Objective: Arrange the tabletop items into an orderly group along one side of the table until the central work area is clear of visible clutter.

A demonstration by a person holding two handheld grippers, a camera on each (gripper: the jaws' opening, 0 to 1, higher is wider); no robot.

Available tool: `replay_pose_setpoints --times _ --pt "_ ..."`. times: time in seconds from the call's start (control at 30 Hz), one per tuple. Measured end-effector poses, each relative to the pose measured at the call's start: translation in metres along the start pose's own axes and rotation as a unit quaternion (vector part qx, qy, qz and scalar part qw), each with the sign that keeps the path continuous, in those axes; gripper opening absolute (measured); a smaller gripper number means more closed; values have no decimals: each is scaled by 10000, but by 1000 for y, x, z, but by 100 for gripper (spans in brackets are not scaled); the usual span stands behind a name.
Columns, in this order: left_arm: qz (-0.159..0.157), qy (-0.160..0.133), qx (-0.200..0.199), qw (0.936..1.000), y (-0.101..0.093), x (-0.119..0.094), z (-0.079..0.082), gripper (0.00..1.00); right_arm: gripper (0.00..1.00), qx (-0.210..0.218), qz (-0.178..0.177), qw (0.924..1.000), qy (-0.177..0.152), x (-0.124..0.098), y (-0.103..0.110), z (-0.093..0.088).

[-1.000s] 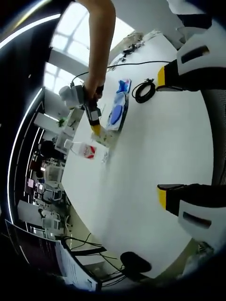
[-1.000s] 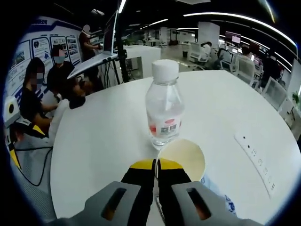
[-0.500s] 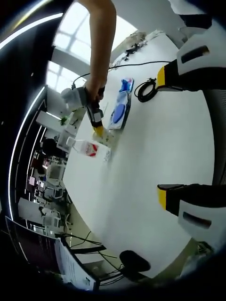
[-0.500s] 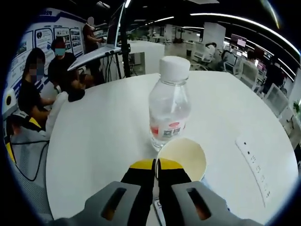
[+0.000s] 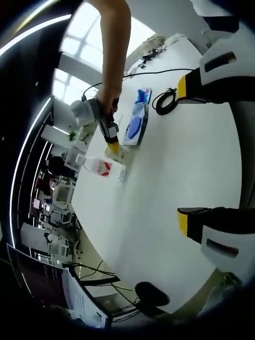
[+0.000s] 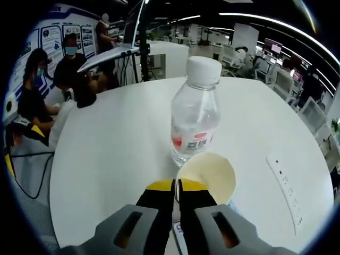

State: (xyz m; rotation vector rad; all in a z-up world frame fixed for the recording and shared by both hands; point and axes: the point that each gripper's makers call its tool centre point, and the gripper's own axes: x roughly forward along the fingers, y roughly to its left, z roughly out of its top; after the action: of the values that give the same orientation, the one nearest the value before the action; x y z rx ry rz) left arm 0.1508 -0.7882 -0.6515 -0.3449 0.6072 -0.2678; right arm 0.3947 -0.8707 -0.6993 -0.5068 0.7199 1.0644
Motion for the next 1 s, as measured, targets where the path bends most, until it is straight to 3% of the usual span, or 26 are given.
replay_pose_setpoints --times 0.17,0.33,0.7,0.8,1.0 --pt "-6 14 -6 10000 0 0 -1 76 8 -57 -2 10000 20 -1 1 -2" --pt "-8 43 16 10000 0 1 -2 76 13 -9 -58 9998 -192 -6 -1 6" --pt "-6 70 43 10000 0 3 -3 76 16 48 -16 9996 -291 -12 2 8" --pt "-34 64 42 10000 -1 3 -3 77 20 64 -42 9982 -594 -20 4 16" --pt "-77 104 100 9999 -4 4 -4 78 25 250 -124 9957 -885 -39 2 18"
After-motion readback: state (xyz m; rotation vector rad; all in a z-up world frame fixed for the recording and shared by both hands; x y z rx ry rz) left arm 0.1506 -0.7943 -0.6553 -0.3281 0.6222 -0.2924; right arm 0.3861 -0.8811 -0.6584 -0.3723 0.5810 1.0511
